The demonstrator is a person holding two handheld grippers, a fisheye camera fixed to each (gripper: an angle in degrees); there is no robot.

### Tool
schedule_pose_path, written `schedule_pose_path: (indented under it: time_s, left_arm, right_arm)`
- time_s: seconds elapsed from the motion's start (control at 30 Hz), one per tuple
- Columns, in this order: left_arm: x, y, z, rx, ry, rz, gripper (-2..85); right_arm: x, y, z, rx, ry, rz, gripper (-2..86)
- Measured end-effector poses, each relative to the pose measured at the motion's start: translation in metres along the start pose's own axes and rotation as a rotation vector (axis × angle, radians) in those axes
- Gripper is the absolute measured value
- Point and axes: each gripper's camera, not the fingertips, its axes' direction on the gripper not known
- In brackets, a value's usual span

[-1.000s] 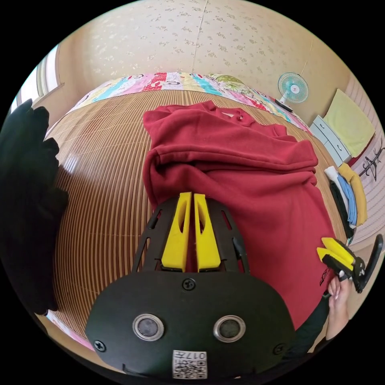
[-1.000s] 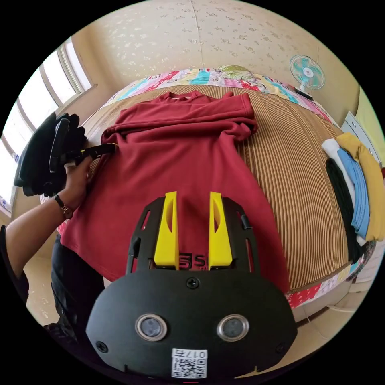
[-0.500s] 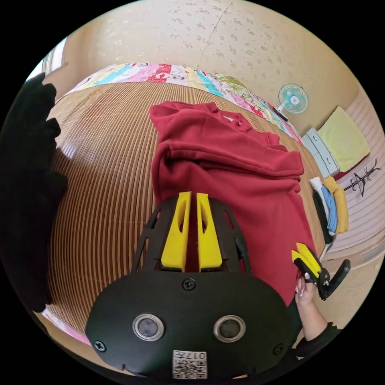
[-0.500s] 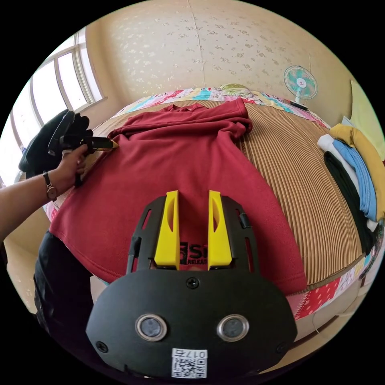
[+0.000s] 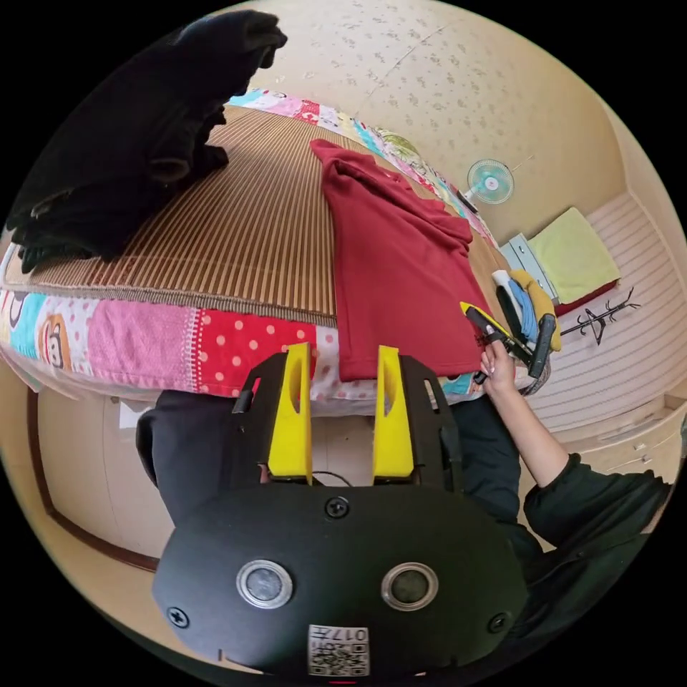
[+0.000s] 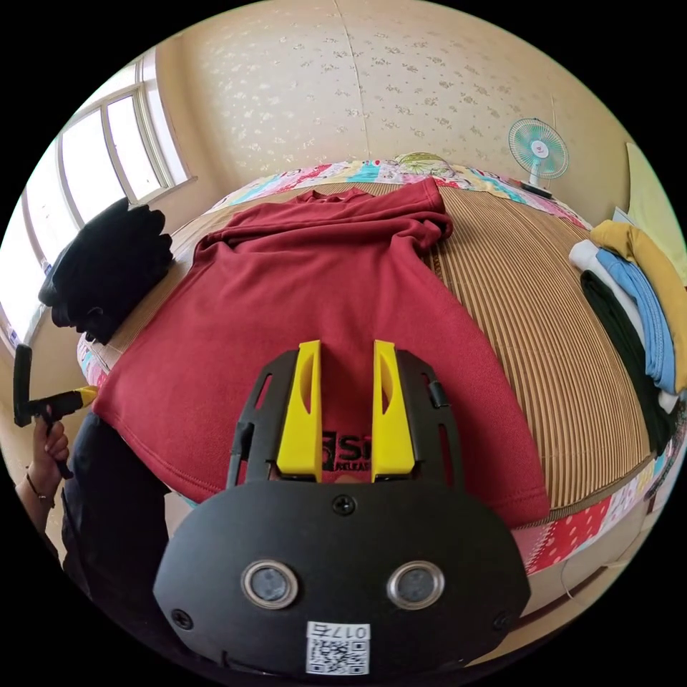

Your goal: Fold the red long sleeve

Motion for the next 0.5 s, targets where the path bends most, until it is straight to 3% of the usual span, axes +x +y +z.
schedule_pose_path:
  time_s: [0.13, 0.27, 0.37, 0.5]
  left_arm:
    - [-0.021, -0.01, -0.006, 0.012, 0.072, -0.068, 12.7]
    - [-0.039, -0.03, -0.022, 0.024, 0.194, -0.087, 5.2]
    - [-0.05, -0.043, -0.024, -0.017, 0.217, -0.177, 4.6]
    - [-0.048, -0.054, -0.053, 0.023, 0.228, -0.182, 4.1]
  right_arm:
    - [0.014, -0.002, -0.003, 0.007, -0.018, 0.01, 10.7]
    - [0.029, -0.003, -0.007, 0.012, -0.04, 0.027, 10.2]
    - [0.041, -0.006, -0.015, -0.022, -0.053, 0.033, 8.8]
    - [0.066, 0.021, -0.074, 0.075, 0.076, 0.138, 8.0]
